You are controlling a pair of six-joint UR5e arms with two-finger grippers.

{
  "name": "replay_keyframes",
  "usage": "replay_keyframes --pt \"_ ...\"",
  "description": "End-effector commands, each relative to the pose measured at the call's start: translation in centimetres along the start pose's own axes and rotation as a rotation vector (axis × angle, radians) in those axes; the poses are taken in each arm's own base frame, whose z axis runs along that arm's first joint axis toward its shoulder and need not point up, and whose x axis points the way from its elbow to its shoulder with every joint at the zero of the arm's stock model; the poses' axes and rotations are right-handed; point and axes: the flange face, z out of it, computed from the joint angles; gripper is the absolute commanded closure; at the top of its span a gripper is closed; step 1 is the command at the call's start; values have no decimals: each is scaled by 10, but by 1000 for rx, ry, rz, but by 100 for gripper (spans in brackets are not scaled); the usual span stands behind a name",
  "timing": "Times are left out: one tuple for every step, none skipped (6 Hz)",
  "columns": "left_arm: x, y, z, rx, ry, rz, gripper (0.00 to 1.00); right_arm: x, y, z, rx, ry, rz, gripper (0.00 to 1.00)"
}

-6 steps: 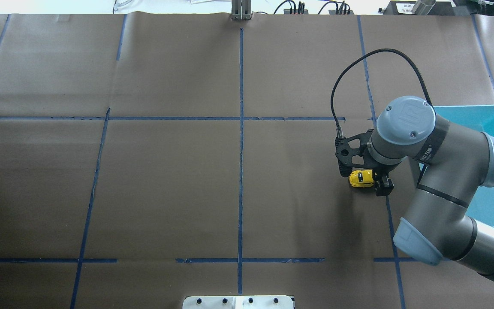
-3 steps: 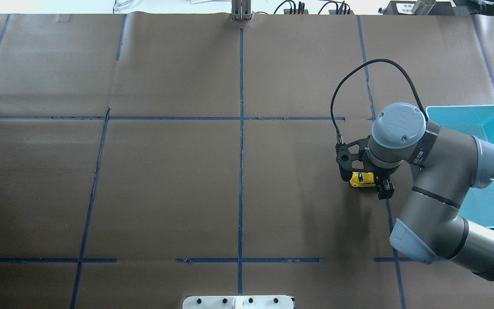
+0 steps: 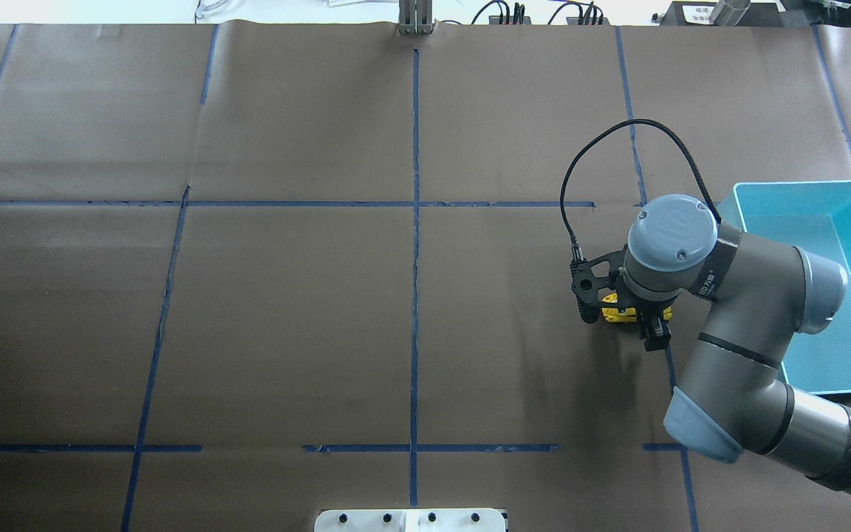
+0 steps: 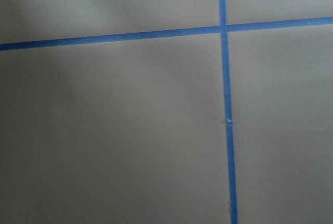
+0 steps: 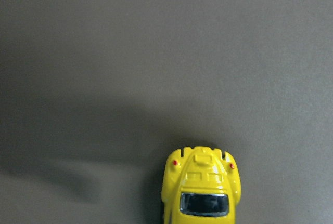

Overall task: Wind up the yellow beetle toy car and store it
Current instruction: 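Lower the right gripper and grasp the yellow car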

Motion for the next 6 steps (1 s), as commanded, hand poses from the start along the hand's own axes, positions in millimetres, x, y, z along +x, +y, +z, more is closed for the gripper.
replay_keyframes --pt "2 -1 0 3 16 -5 0 1 -3 -1 5 2 -7 55" --pt "3 0 -2 6 16 -6 0 1 -4 -2 9 5 -7 72" --pt "7 -1 -6 12 15 1 0 1 -7 -9 16 18 -4 78" --pt "7 -1 -6 12 15 1 0 12 4 -24 24 39 17 93" --pt "7 -1 -6 12 13 1 0 15 15 -46 12 43 40 96" --pt "6 0 -6 11 14 0 0 10 31 -79 14 58 55 95"
